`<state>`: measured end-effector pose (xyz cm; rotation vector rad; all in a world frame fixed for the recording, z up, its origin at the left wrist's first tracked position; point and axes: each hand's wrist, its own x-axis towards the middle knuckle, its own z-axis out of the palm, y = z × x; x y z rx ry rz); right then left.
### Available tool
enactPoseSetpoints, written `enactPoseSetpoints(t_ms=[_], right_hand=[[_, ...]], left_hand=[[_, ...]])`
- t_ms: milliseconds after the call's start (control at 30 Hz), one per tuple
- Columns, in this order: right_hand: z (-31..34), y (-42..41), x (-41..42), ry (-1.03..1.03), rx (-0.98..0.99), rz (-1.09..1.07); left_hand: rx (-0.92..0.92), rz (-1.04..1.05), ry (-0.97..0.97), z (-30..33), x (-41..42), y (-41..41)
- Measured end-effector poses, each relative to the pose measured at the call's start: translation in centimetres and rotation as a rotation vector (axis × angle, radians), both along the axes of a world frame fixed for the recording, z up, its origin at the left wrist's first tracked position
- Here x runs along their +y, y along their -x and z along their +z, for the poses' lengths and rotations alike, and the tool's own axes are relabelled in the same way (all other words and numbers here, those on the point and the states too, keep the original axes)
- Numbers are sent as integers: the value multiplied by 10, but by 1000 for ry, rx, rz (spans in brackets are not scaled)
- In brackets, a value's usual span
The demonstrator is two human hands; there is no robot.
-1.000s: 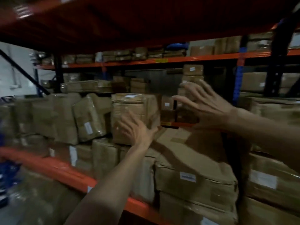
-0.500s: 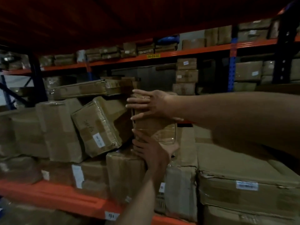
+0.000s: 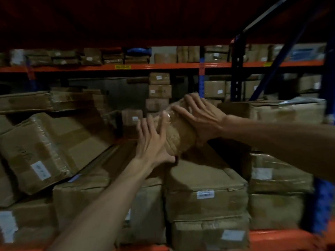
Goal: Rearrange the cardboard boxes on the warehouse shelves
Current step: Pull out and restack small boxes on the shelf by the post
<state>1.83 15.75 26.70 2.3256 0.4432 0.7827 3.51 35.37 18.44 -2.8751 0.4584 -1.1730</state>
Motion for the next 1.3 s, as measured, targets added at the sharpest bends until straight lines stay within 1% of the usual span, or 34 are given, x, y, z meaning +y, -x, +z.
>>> enactPoseSetpoints(t_ms=[33,133,167,200,300,433,567,667,733,800,900,967,1067,1100,1200,1233,1300], right_hand=[[-12,8,-16,-107,40,-35],[-76,30,-80,-370,44,-145],[-97,33,-95,-425,44,-160],[-113,34,-106,-441,2,-139],[-138,29,-117,-469,-69,-61],[-141,33,-109,-492,-25,-46],[-141,39,-110,-516,-13,-23],[-142,48,-116,-487,-36,6],[-143,54,-118,-460,-46,20],[-139,58,-116,-432,-46,-1],[-129,58,-113,-397,-24,-29],[-123,63,-113,-376,-21,-12],[-111,72,-109,-474,-89,142],[-104,75,-104,-499,-118,161],[-82,72,-72,-490,-231,218],[-75,68,-56,-479,-241,235],[-62,59,-19,-471,-238,293]], left_hand=[[-1,-32,-79,1,-16,0],[-51,-114,-349,-12,-70,-1],[-69,-130,-413,-21,-85,-2],[-81,-137,-438,-31,-96,-2],[-98,-112,-416,-48,-101,4],[-17,-12,-413,-44,-99,17],[-24,49,-415,-45,-110,32],[-73,27,-421,-48,-108,40],[-84,0,-424,-49,-105,47],[-80,17,-417,-47,-104,50],[-22,57,-429,-37,-102,54],[29,-16,-441,-30,-93,55],[70,-218,-375,-20,-65,58],[55,-236,-333,-17,-56,57],[27,-147,-111,-7,-25,51],[3,-100,-38,-3,-13,47],[-63,8,48,7,20,38]])
